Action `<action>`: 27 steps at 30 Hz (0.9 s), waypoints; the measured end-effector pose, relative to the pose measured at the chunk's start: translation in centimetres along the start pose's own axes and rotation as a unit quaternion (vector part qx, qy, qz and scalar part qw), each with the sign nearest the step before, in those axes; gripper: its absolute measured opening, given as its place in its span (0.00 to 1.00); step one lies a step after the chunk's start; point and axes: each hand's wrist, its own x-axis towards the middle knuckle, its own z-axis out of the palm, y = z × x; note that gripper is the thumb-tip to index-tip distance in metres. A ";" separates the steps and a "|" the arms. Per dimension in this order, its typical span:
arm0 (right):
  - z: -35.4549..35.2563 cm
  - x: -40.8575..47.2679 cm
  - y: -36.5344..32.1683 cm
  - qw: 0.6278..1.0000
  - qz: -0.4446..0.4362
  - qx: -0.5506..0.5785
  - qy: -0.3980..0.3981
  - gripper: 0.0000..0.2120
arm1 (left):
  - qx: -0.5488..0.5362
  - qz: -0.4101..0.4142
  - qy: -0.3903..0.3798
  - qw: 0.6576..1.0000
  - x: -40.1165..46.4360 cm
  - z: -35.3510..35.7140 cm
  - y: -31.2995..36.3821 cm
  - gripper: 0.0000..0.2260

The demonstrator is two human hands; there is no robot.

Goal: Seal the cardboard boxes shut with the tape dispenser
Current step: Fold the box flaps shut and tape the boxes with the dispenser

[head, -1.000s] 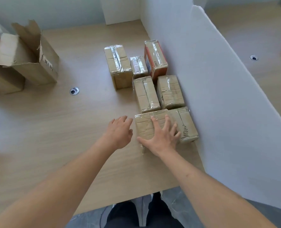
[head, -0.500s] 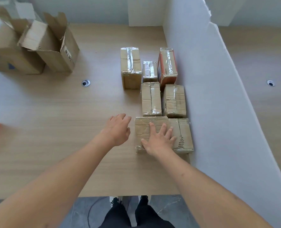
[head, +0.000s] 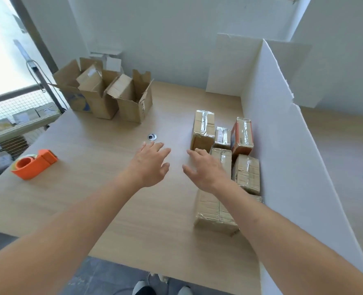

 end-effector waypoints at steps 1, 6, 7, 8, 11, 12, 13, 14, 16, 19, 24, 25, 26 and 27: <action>-0.7 0.4 -1.2 1.000 -0.015 -0.001 0.009 0.29 | -0.002 -0.007 0.013 1.000 -0.4 -1.1 -0.9 0.24; -2.9 2.6 -8.2 0.996 -0.077 -0.017 0.032 0.28 | 0.006 -0.044 0.052 0.998 -2.7 -5.4 -6.1 0.24; -3.2 3.2 -10.1 0.995 -0.088 -0.020 0.037 0.27 | 0.012 -0.050 0.056 0.997 -3.1 -6.3 -7.6 0.25; -3.4 3.8 -11.9 0.994 -0.096 -0.022 0.040 0.27 | 0.017 -0.056 0.061 0.996 -3.4 -7.2 -9.2 0.25; -3.2 5.7 -16.9 0.992 -0.113 -0.027 0.047 0.27 | 0.020 -0.067 0.078 0.995 -4.0 -9.2 -14.1 0.25; -2.8 6.5 -18.5 0.992 -0.113 -0.026 0.046 0.27 | 0.023 -0.068 0.082 0.994 -4.2 -9.7 -15.9 0.25; -2.4 7.3 -20.1 0.992 -0.111 -0.025 0.045 0.28 | 0.026 -0.067 0.085 0.994 -4.4 -10.2 -17.7 0.25; -1.9 8.0 -21.8 0.993 -0.109 -0.026 0.043 0.28 | 0.028 -0.064 0.086 0.994 -4.7 -10.6 -19.6 0.25; -0.7 9.3 -25.3 0.994 -0.102 -0.027 0.042 0.29 | 0.025 -0.053 0.083 0.995 -5.2 -11.4 -23.5 0.25; 1.0 11.2 -30.8 0.996 -0.082 -0.016 0.044 0.28 | 0.016 -0.035 0.062 0.997 -5.7 -12.3 -29.4 0.25; 4.0 14.1 -37.8 0.998 -0.055 -0.010 0.025 0.27 | 0.007 -0.014 0.034 0.999 -5.8 -13.0 -37.2 0.25; 4.5 14.5 -38.5 0.999 -0.050 -0.013 0.018 0.27 | 0.009 -0.011 0.032 0.999 -5.7 -12.9 -38.3 0.25; 4.9 15.0 -39.1 0.999 -0.044 -0.017 0.013 0.27 | 0.010 -0.009 0.030 0.999 -5.5 -12.9 -39.2 0.25; 5.1 15.5 -39.5 0.999 -0.039 -0.022 0.011 0.27 | 0.009 -0.007 0.027 1.000 -5.2 -12.8 -40.0 0.25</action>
